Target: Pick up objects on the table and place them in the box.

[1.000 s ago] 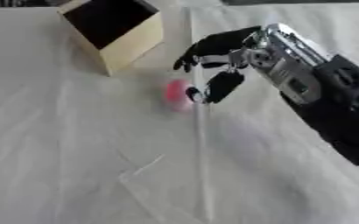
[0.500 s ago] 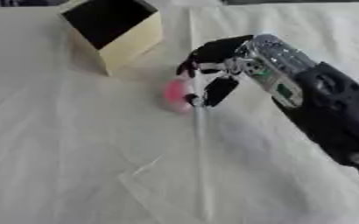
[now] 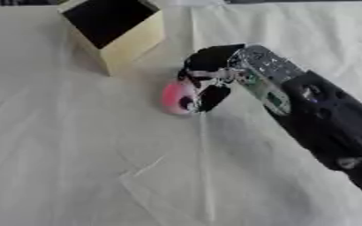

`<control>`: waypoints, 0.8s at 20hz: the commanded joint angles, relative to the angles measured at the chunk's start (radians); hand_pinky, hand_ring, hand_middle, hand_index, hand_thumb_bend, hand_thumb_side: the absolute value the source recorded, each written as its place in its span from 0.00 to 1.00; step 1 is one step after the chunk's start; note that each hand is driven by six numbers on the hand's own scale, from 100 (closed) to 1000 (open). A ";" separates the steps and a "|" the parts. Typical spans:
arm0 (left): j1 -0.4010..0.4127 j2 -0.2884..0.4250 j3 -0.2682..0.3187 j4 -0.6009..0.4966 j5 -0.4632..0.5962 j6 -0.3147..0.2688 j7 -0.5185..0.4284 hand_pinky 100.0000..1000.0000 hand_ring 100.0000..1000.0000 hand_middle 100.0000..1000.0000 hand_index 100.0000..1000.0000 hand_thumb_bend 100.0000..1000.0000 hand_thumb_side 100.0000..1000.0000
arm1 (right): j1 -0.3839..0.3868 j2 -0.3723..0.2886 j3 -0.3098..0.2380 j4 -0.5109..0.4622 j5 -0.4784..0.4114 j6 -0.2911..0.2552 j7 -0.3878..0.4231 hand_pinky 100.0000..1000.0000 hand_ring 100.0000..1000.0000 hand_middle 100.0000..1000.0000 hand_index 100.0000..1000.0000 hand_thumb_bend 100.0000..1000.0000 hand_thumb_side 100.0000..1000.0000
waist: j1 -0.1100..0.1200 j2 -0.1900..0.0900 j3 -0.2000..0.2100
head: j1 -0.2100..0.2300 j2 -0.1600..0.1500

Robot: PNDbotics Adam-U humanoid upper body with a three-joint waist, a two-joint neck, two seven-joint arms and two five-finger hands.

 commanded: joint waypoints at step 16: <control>-0.002 0.010 0.009 -0.014 -0.003 0.009 -0.021 0.70 0.65 0.75 0.86 0.00 0.74 | -0.055 -0.036 -0.075 -0.192 -0.222 0.207 -0.011 0.72 0.51 0.30 0.61 0.00 0.00 | 0.000 -0.024 -0.007 | 0.000 -0.010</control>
